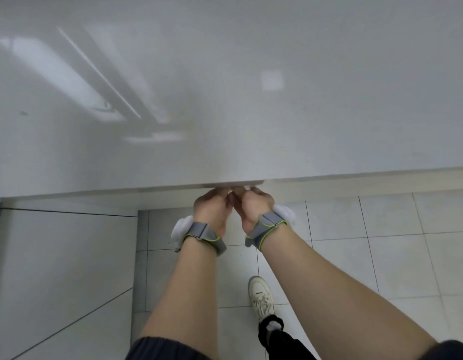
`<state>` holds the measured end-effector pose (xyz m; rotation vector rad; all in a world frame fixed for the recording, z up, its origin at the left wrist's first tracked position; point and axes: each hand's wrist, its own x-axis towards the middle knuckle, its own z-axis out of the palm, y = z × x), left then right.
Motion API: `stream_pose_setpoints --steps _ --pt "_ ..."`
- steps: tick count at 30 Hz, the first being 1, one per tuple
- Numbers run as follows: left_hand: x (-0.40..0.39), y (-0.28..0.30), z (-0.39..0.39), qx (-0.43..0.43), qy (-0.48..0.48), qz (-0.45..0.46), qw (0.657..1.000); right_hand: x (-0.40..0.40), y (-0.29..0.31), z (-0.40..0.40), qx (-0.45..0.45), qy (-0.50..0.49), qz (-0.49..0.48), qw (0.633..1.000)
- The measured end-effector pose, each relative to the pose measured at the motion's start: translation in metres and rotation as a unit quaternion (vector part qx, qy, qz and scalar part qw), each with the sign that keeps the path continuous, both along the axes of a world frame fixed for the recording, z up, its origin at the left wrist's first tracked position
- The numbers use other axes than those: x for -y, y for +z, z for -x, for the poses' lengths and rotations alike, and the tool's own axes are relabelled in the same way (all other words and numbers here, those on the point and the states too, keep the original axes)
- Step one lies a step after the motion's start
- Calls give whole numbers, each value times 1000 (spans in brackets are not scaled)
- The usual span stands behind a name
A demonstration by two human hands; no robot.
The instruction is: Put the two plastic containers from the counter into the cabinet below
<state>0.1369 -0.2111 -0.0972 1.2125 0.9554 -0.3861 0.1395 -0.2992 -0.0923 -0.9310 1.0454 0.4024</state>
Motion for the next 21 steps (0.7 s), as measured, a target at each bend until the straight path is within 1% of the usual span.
stream_pose_setpoints --steps 4,6,9,11,12,14,16,17,19,21 --pt "0 2 -4 3 11 9 1000 0 -4 -4 -5 47 27 999" --pt "1 1 -3 -3 2 2 1000 3 -3 -1 -5 48 9 999" --pt "2 6 1 -38 -13 -38 998 9 5 10 -3 44 -30 999" --pt "0 13 8 -36 -37 -49 998 15 12 21 6 60 -16 998" --pt "-2 17 13 -24 -46 -34 998 20 20 28 9 65 -5 998" --pt "-10 32 30 -9 -46 23 999 32 36 44 1 68 11 998" --pt "-21 56 45 2 -50 68 996 47 65 54 7 86 17 996" --pt "-27 67 49 7 -45 86 995 54 78 58 11 104 26 994" --pt "-34 96 57 17 -48 110 993 68 106 64 17 156 75 985" --pt "-45 139 72 25 -52 121 991 77 149 76 26 199 114 973"
